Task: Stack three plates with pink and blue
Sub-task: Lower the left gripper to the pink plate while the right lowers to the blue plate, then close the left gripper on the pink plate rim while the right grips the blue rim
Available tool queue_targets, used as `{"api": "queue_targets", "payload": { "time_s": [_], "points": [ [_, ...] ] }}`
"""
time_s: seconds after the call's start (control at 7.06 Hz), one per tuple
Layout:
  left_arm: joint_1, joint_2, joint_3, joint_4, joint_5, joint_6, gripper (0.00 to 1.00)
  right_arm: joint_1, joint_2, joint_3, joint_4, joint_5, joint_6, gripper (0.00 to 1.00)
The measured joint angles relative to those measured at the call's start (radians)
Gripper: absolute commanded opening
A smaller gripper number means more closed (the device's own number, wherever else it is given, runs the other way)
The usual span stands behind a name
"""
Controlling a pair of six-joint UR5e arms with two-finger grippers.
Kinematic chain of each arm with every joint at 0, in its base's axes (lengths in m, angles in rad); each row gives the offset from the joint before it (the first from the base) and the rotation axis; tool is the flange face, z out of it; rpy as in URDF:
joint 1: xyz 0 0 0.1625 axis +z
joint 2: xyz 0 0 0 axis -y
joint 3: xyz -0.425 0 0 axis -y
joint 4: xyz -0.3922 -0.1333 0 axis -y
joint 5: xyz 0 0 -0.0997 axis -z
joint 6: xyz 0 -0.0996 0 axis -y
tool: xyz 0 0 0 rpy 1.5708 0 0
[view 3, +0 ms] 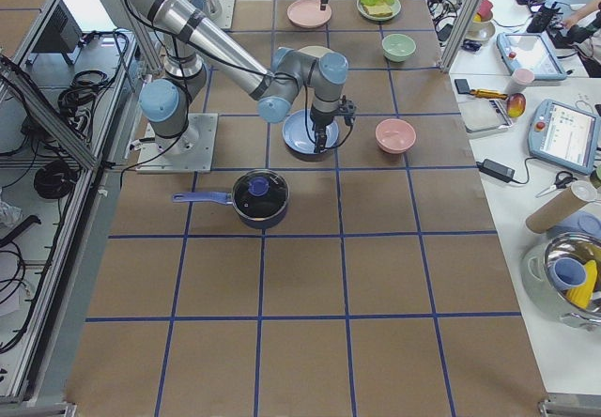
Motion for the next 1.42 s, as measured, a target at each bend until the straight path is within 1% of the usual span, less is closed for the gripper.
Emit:
{"api": "queue_targets", "payload": {
  "time_s": [0.14, 0.28, 0.42, 0.57, 0.99, 1.13, 1.27, 1.42],
  "points": [
    [-0.001, -0.012, -0.037, 0.055, 0.006, -0.009, 0.68, -0.037, 0.011, 0.012, -0.002, 0.01, 0.0, 1.0],
    [-0.001, -0.017, -0.066, 0.087, 0.011, -0.017, 0.66, -0.059, 0.025, 0.016, -0.003, 0.052, 0.001, 1.0],
    [0.0, -0.022, -0.086, 0.1, 0.02, -0.026, 0.61, -0.069, 0.038, 0.017, -0.007, 0.105, 0.001, 1.0],
    [0.0, -0.03, -0.096, 0.104, 0.038, -0.034, 0.53, -0.074, 0.051, 0.017, -0.014, 0.132, 0.001, 1.0],
    [0.0, -0.061, -0.103, 0.105, 0.063, -0.048, 0.53, -0.082, 0.075, 0.017, -0.023, 0.151, -0.001, 0.99],
    [0.001, -0.069, -0.103, 0.104, 0.063, -0.049, 0.52, -0.084, 0.08, 0.017, -0.028, 0.152, 0.0, 0.95],
    [0.001, -0.079, -0.103, 0.103, 0.062, -0.047, 0.45, -0.085, 0.087, 0.016, -0.039, 0.152, 0.001, 0.8],
    [0.002, -0.088, -0.103, 0.102, 0.061, -0.045, 0.45, -0.085, 0.091, 0.016, -0.055, 0.153, 0.002, 0.5]
  ]
}}
